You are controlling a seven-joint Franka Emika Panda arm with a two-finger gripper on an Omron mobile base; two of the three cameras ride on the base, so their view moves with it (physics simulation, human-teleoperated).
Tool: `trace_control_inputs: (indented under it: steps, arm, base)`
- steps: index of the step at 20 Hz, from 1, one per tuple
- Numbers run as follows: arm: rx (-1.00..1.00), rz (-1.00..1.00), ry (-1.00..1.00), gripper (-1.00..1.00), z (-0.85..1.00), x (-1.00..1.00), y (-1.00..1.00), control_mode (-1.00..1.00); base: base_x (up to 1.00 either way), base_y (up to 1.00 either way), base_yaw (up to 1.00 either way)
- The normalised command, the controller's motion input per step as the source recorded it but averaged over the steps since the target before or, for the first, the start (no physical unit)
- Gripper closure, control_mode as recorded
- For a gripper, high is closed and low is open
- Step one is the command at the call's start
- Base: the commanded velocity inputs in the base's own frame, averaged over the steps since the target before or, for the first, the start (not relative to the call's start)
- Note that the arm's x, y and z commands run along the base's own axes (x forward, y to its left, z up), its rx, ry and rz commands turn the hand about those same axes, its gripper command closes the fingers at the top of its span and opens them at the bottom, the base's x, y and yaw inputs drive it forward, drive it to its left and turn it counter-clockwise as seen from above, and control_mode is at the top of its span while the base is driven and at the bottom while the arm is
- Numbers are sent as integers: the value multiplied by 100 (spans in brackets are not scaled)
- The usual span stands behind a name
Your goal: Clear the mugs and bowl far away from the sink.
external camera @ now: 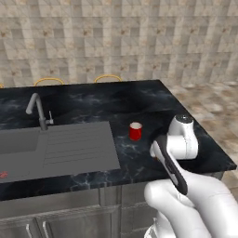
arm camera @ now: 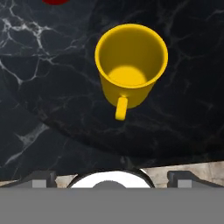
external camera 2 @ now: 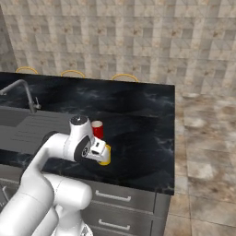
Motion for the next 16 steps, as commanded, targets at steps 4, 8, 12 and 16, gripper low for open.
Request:
trace_control_inputs:
  steps: [4, 8, 12, 16]
  arm:
    - [0, 0, 0, -100, -3, 27, 0, -100]
    - [0, 0, 0, -100, -6, 21, -3, -100]
    - [0, 0, 0, -100, -22, 8, -4, -100]
    - [0, 0, 0, -100, -34, 0, -11, -100]
  base:
    - [0, 0, 0]
    - [0, 0, 0]
    - [0, 0, 0]
    - [0, 0, 0]
